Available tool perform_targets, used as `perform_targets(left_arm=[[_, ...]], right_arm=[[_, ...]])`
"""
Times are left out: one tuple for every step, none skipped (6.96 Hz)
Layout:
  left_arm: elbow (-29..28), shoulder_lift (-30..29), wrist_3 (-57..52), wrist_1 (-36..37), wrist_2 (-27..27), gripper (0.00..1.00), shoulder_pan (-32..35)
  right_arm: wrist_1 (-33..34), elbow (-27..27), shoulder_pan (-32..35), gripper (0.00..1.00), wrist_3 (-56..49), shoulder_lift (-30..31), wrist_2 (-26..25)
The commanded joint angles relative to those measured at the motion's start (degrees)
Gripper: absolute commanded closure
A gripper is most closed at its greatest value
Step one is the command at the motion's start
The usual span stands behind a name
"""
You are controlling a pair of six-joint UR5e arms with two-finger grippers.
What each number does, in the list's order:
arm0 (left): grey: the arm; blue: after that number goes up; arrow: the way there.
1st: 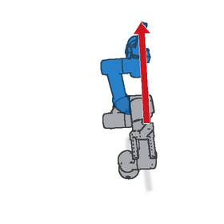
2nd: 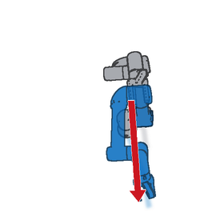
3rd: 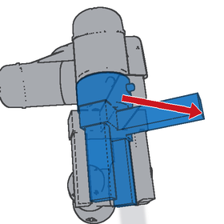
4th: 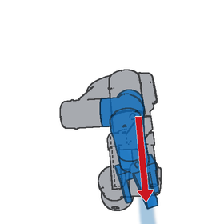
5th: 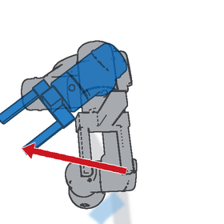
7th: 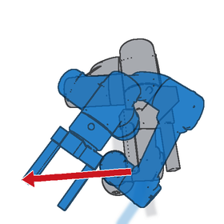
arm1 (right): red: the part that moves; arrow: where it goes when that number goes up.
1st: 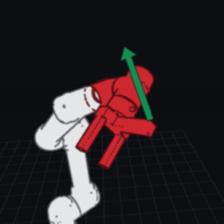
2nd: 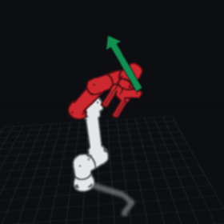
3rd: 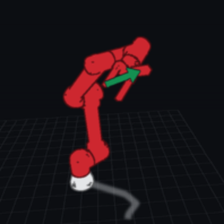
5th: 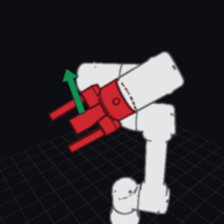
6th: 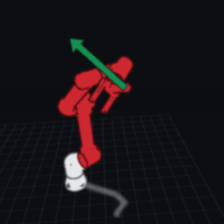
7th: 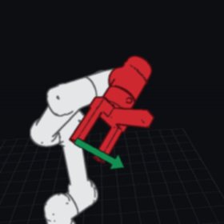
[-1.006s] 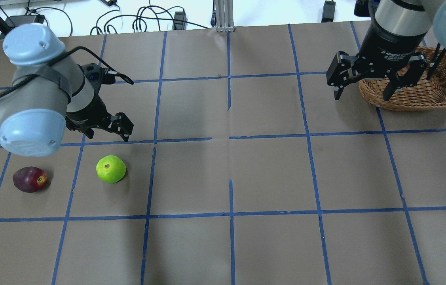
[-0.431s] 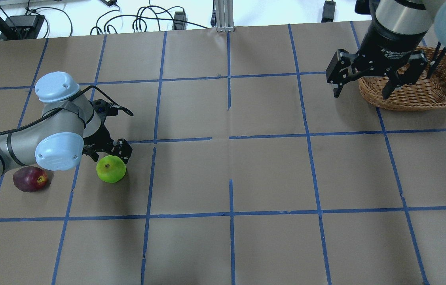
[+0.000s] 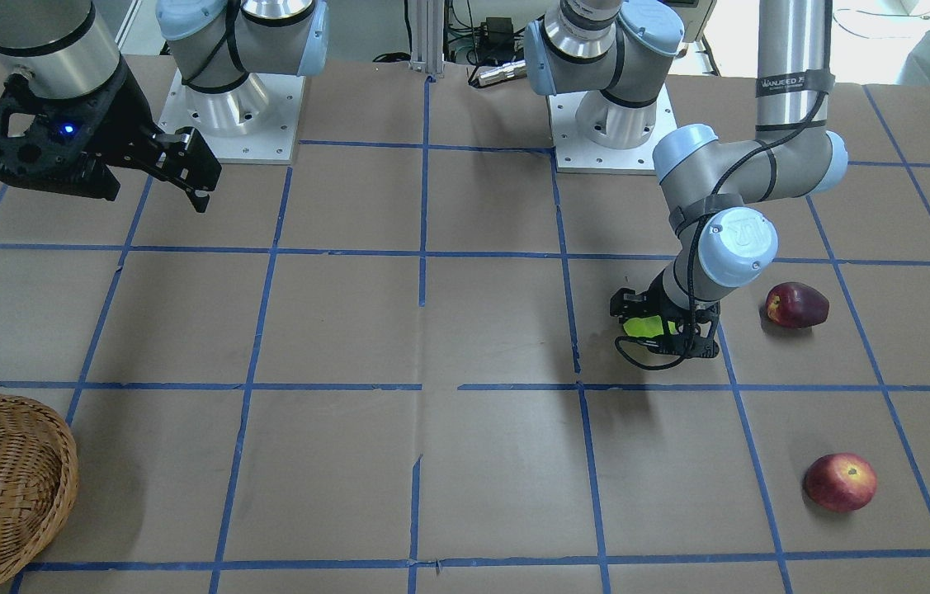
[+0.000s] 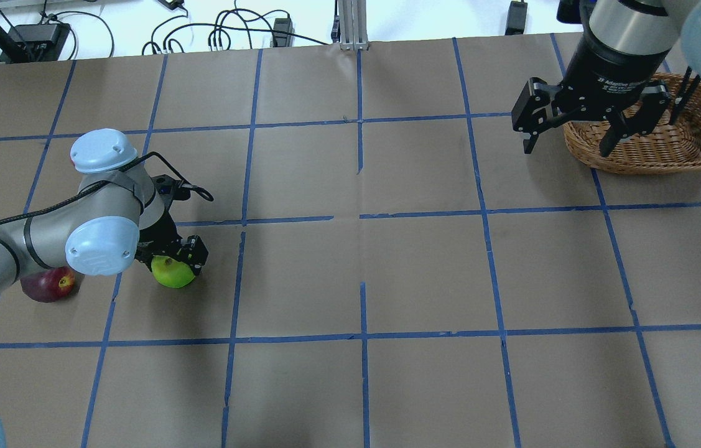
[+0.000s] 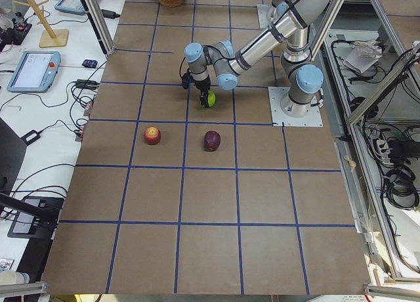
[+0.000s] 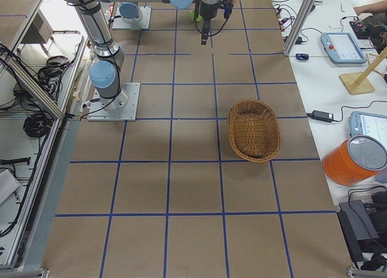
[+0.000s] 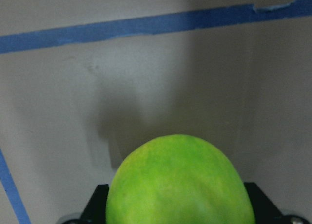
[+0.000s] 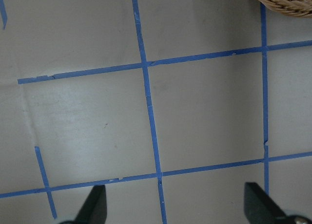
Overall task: Put all apples into basket
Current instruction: 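Grasp the green apple with the left gripper, then carry the green apple to the table center and release it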
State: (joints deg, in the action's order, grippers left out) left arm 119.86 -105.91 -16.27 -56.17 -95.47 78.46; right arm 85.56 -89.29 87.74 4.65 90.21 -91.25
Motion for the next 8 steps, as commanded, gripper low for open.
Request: perform_targets(left_arm=[[-0.8, 1.2, 7.7, -1.5, 0.7, 0.68, 0.4], [-5.0, 0.4, 20.2, -4.2, 1.6, 0.68, 2.0], [-10.9, -0.6, 27.8, -8.0, 6.9, 0.69, 6.7], [-16.8, -2.1, 38.9, -11.3, 8.1, 0.70, 13.6], [-20.2, -5.2, 50.5, -10.5, 9.8, 0.70, 19.4], [-22.6, -8.7, 61.1, -5.6, 13.5, 0.69, 24.5], [-23.7, -12.4, 69.8, 1.1, 13.6, 0.69, 28.3], [-23.3, -15.7, 73.6, 4.0, 13.8, 0.69, 29.7]], right_arm=[[0.0, 0.0, 0.0, 0.00, 0.0, -0.1, -0.1], [0.0, 0.0, 0.0, 0.00, 0.0, -0.1, -0.2], [-0.2, 0.0, 0.1, 0.00, 0.0, -0.1, -0.2], [-0.2, 0.0, 0.0, 0.00, 0.0, -0.1, -0.2], [0.0, 0.0, 0.0, 0.00, 0.0, -0.2, -0.2], [0.0, 0.0, 0.0, 0.00, 0.0, -0.2, -0.2], [0.0, 0.0, 0.0, 0.00, 0.0, -0.2, -0.3], [-0.2, 0.0, 0.0, 0.00, -0.1, -0.2, -0.4]])
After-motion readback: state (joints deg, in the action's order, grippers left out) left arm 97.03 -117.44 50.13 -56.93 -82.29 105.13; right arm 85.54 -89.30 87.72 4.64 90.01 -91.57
